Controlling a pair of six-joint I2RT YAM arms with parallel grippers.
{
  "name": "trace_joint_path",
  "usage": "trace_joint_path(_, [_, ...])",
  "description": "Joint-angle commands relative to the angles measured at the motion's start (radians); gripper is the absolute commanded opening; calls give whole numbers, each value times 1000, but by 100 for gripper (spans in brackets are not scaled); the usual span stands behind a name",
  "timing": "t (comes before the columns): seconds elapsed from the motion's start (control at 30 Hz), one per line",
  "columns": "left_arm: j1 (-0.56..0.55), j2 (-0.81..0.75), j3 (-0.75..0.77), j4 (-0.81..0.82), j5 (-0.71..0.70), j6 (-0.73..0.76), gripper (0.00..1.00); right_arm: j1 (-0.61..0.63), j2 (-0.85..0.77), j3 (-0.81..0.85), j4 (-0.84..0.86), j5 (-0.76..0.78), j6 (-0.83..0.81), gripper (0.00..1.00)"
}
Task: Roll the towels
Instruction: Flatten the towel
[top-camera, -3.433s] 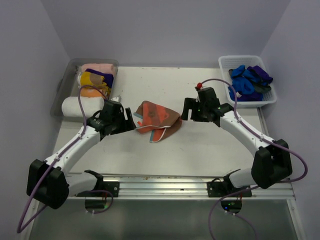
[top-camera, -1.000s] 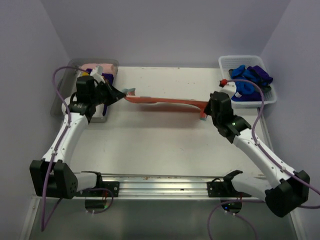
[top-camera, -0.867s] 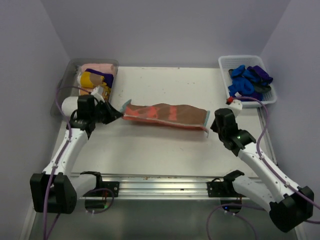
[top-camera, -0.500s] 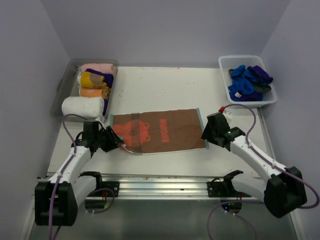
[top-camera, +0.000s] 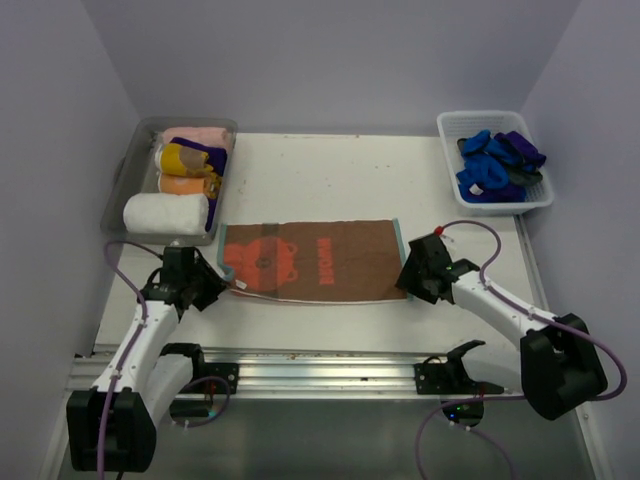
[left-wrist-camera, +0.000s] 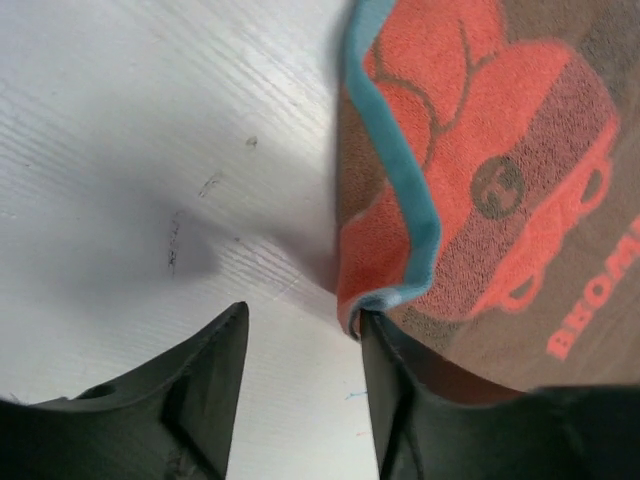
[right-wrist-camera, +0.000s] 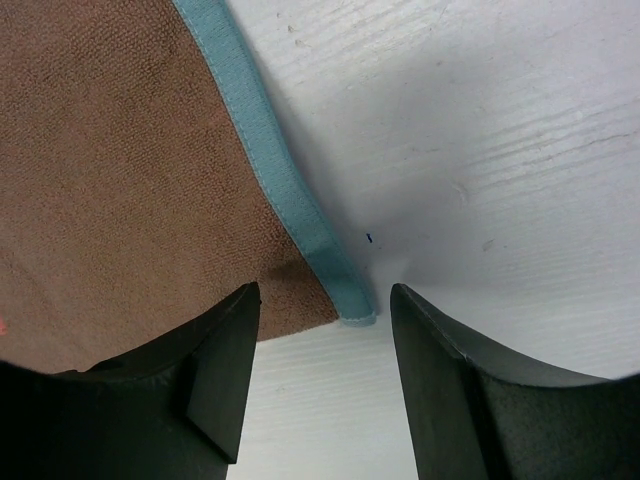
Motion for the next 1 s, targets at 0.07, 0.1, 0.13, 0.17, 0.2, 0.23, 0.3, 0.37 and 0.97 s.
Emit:
trace_joint_path(0.07, [4,14,8,-16,-31,-44,59,3,12,3,47,-7,16,59])
trace_joint_path(0.1, [4,-2,7,-20,-35,-47,61,2,11,3,47,-7,14,59])
trace_joint_path(0.13, [4,-13,7,-20,-37,-52,67,2,9,3,47,-7,13,59])
trace_joint_path(0.17, [4,-27,11,-27,-47,-58,70,2,8,1,47,-9,13,59])
trace_joint_path(0.2, [4,-62,11,-37,-53,-62,73,2,6,-3,47,-9,13,59])
trace_joint_path(0.23, [4,-84,12,-45,-60,-76,74,2,1,-5,48,-7,11,59])
trace_joint_path(0.3, [4,-169,14,-54,-95,-88,74,2,-2,-6,47,-7,10,59])
trace_joint_path(0.37, [4,-237,11,-68,-141,-122,59,2,-5,-8,47,-9,8,59])
trace_joint_path(0.97, [2,-33,-49,-28,-162,-133,58,2,-15,-14,50,-12,5,59])
